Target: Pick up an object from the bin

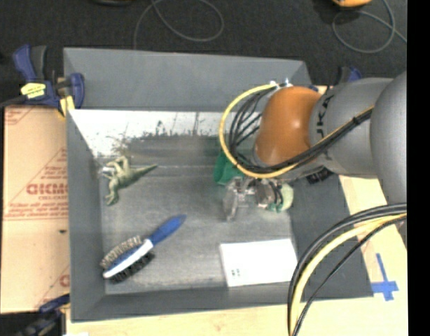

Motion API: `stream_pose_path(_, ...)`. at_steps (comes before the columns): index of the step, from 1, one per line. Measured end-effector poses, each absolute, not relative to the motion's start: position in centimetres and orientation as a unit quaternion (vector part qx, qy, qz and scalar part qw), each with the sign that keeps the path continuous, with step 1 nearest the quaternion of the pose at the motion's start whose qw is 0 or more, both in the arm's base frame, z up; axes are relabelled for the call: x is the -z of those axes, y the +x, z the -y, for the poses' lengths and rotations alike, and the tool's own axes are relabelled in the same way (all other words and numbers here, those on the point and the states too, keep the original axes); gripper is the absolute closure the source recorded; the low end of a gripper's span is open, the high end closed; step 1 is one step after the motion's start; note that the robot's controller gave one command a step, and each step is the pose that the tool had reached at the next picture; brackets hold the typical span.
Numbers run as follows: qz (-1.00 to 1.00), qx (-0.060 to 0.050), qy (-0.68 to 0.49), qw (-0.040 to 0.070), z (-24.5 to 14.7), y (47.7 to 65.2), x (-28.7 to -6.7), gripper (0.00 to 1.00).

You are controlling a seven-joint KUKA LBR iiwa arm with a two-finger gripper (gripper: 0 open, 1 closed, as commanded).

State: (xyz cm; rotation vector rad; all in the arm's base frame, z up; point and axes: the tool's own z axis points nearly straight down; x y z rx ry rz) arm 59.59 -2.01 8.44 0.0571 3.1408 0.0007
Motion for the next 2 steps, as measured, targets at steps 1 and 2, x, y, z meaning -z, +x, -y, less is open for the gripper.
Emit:
stream_pose_path(1, -1.0, 0.0, 0.018, -0.002, 2.01, 59.5, -8.48, 0.0)
stream_pose_path(2, -1.0, 0.0, 0.018, -0.002, 2.01, 59.51, -8.48, 0.0)
